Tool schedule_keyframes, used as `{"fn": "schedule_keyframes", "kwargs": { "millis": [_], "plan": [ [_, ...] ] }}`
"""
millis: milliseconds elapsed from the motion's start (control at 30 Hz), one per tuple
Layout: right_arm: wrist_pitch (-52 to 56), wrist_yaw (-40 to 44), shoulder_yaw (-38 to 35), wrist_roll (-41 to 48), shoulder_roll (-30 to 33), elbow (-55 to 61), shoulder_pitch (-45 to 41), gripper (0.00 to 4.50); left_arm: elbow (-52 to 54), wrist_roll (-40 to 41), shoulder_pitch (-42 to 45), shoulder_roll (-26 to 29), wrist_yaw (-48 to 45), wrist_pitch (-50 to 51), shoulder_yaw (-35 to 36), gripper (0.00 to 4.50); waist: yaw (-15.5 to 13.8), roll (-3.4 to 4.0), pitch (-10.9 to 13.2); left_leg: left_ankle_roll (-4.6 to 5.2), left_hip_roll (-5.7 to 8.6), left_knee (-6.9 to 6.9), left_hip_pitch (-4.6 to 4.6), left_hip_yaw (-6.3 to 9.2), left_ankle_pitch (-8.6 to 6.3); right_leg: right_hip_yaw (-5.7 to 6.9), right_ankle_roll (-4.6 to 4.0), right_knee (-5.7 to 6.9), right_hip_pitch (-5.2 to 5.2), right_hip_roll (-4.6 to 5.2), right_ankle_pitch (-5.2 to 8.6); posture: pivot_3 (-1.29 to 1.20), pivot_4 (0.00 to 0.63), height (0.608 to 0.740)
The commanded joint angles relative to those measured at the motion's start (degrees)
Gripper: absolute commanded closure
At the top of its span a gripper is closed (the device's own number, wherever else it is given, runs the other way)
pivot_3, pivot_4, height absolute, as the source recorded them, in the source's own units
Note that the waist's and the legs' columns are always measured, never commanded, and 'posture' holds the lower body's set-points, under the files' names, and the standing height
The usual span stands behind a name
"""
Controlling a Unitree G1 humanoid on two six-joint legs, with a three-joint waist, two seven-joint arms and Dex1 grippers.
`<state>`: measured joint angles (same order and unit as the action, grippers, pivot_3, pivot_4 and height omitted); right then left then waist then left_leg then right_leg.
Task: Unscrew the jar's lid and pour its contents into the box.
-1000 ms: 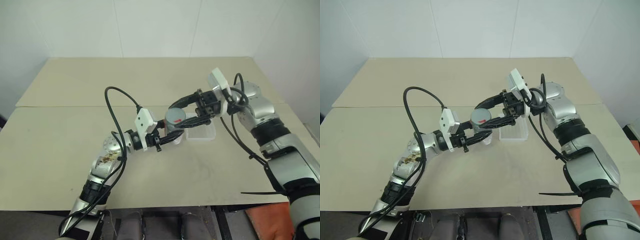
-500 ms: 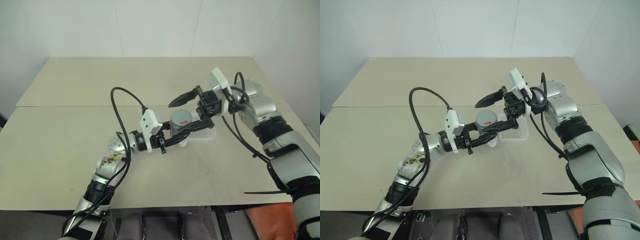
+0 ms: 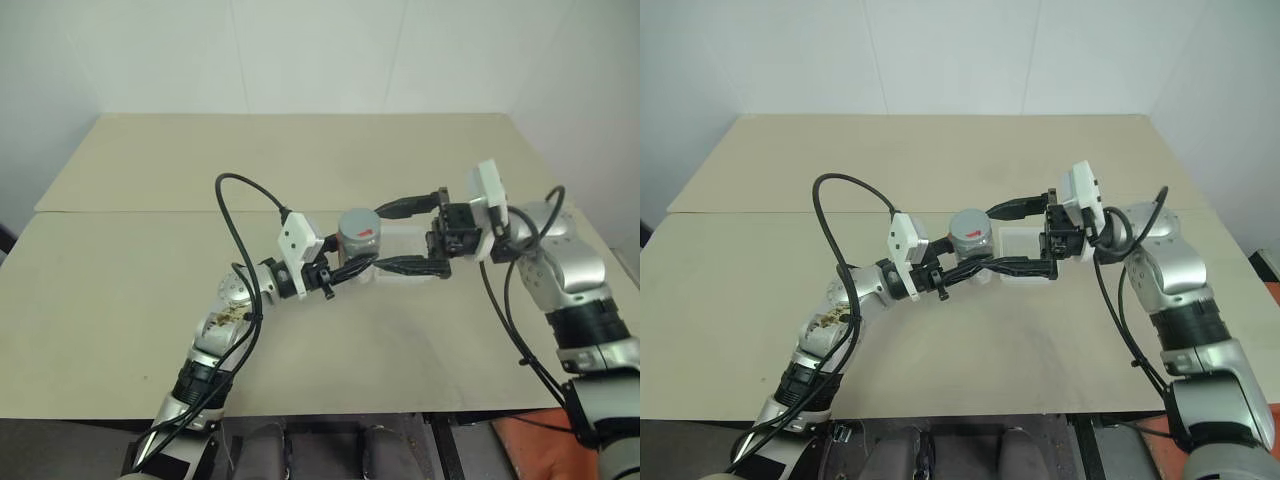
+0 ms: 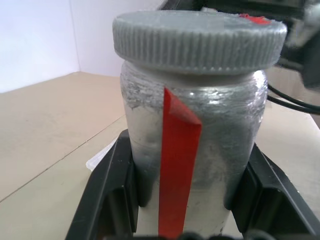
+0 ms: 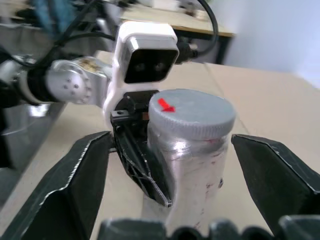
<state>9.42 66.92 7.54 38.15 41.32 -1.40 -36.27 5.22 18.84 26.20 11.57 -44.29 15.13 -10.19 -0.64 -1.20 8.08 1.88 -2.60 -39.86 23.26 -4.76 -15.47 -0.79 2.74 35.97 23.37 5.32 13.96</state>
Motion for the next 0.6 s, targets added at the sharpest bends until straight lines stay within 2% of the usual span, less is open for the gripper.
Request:
{"fn": "schedule_keyframes", "kwargs": {
  "millis": [33, 200, 333, 600],
  "plan": [
    [3.89, -15.40, -4.22, -2.72, -3.90, 12.73, 3.92, 0.04, 0.78, -0.53, 0.68, -0.47, 0.31, -1.33, -0.50, 2.55, 0.19, 0.00, 0.00, -0.01, 0.00, 0.00, -0.04, -0.01, 0.01, -0.04, 0.00, 0.04, 0.00, -0.01, 0.00, 0.00, 0.150, 0.740],
    [11.17, -29.73, -5.13, -5.89, -8.64, 24.48, 9.27, 0.04, 0.51, -0.89, 0.77, -0.95, 0.50, -1.35, -0.80, 2.55, 0.03, 0.00, 0.00, -0.04, 0.03, -0.01, -0.03, 0.00, 0.02, -0.04, 0.00, 0.04, 0.01, -0.05, 0.00, 0.00, 0.150, 0.740],
    [18.12, -39.64, -6.79, -4.88, -12.40, 30.55, 10.91, 0.04, 0.03, -1.23, 0.83, -1.30, 0.69, -1.67, -1.09, 2.55, -0.09, 0.00, 0.00, -0.01, 0.07, -0.01, 0.04, 0.00, 0.01, -0.01, 0.00, -0.05, 0.01, -0.03, 0.00, 0.00, 0.150, 0.740],
    [24.93, -44.19, -6.08, -6.57, -11.62, 37.53, 11.99, 0.04, -0.47, -1.46, 0.83, -1.55, 1.08, -2.21, -1.02, 2.55, 0.00, 0.00, 0.00, 0.00, 0.08, -0.01, 0.03, 0.03, 0.01, -0.01, 0.00, -0.05, 0.00, -0.05, 0.01, 0.00, 0.150, 0.740]
  ]
}}
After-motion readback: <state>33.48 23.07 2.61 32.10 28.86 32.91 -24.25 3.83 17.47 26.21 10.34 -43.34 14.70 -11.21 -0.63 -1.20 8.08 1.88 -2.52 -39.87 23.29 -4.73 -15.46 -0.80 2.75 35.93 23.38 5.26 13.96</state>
